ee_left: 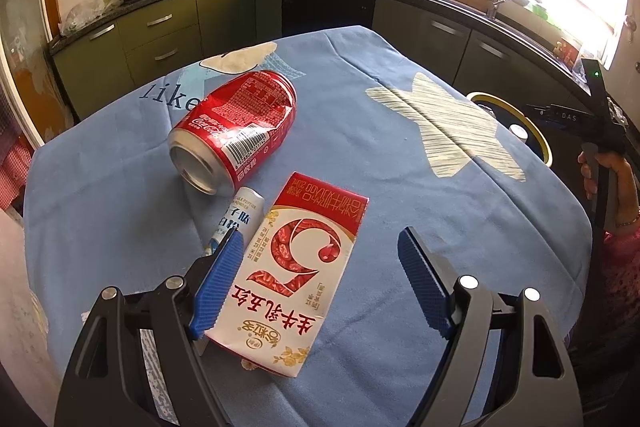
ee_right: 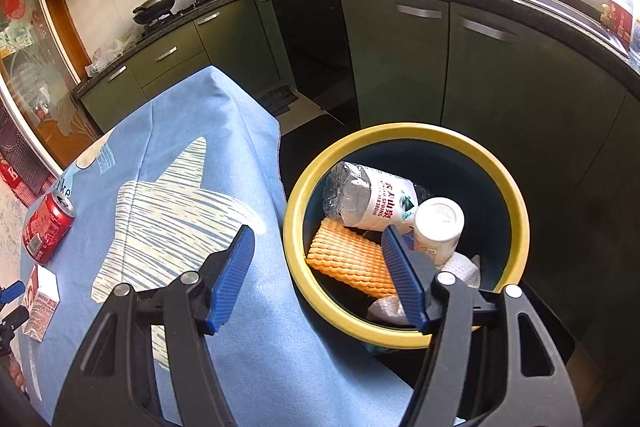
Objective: Collect trash
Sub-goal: 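Grasp the white-and-red milk carton with the left tool, then carry the milk carton over the bin and open the left tool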
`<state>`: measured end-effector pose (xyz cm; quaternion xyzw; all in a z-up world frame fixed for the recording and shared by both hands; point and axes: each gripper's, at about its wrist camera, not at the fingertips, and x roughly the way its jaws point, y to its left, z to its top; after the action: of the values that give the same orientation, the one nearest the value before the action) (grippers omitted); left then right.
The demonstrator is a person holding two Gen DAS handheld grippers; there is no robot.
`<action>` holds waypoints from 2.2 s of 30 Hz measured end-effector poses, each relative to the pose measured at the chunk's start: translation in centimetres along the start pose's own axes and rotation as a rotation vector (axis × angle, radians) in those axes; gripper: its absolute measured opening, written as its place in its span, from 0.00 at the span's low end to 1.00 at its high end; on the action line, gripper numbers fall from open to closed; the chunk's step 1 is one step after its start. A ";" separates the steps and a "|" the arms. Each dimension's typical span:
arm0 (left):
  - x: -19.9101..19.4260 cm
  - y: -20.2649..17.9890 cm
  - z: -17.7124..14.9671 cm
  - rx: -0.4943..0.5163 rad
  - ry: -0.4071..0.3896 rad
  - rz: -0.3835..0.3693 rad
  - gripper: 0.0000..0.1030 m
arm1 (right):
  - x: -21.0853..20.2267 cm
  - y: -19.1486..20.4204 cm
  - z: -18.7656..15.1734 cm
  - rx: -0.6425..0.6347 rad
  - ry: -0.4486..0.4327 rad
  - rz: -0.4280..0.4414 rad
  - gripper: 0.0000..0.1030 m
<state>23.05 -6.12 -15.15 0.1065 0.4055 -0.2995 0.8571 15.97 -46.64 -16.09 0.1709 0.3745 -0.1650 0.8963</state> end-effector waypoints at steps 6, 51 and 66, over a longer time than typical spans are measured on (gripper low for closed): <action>0.8 0.3 -0.1 0.009 0.015 0.000 0.76 | 0.2 0.0 0.0 -0.003 0.009 -0.005 0.61; 3.0 -7.6 0.0 0.106 0.089 -0.042 0.52 | 0.6 -1.9 -0.9 0.021 0.031 0.027 0.61; 6.2 -19.9 8.6 0.252 0.076 -0.217 0.52 | -2.3 -9.5 -0.9 0.123 -0.040 -0.012 0.61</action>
<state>19.60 -28.33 -13.10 0.1799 0.4061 -0.4343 0.7836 9.84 -54.32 -16.75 0.2203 0.3464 -0.1965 0.8904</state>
